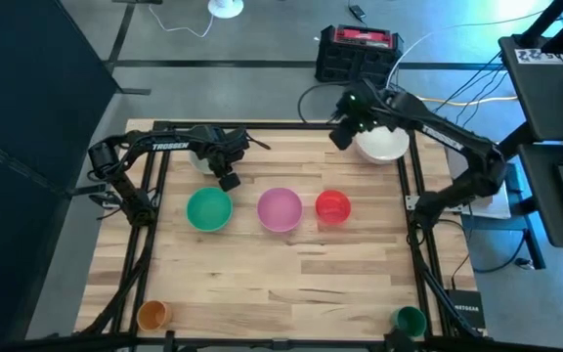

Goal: Nest bowls inside each other
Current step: Stack the left white bowl on top of the right white bowl

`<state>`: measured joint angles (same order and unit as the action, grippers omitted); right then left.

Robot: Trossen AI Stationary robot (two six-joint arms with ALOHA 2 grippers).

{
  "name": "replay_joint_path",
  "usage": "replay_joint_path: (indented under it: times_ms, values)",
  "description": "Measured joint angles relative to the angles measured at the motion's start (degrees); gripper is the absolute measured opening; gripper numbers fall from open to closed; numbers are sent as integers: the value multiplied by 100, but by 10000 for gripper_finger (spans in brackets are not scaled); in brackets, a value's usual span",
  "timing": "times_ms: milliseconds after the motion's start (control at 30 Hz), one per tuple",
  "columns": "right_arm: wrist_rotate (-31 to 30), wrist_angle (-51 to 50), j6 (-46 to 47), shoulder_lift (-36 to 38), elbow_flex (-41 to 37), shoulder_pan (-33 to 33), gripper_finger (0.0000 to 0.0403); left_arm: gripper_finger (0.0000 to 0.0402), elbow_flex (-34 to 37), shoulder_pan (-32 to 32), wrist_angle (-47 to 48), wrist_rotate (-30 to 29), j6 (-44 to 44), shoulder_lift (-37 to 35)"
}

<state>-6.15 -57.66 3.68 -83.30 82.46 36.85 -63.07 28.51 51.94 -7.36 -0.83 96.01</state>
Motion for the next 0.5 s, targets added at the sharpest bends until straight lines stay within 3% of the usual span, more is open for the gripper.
replay_joint_path:
  times_ms: [233, 500]
  values:
    - [-564, -808, -102, -435, 297, 401, 71, 1, 0, -2, -2, 1, 5, 0]
    - [-300, -887, 73, -434, 163, 775, 149, 1, 0, -2, -9, 1, 17, 0]
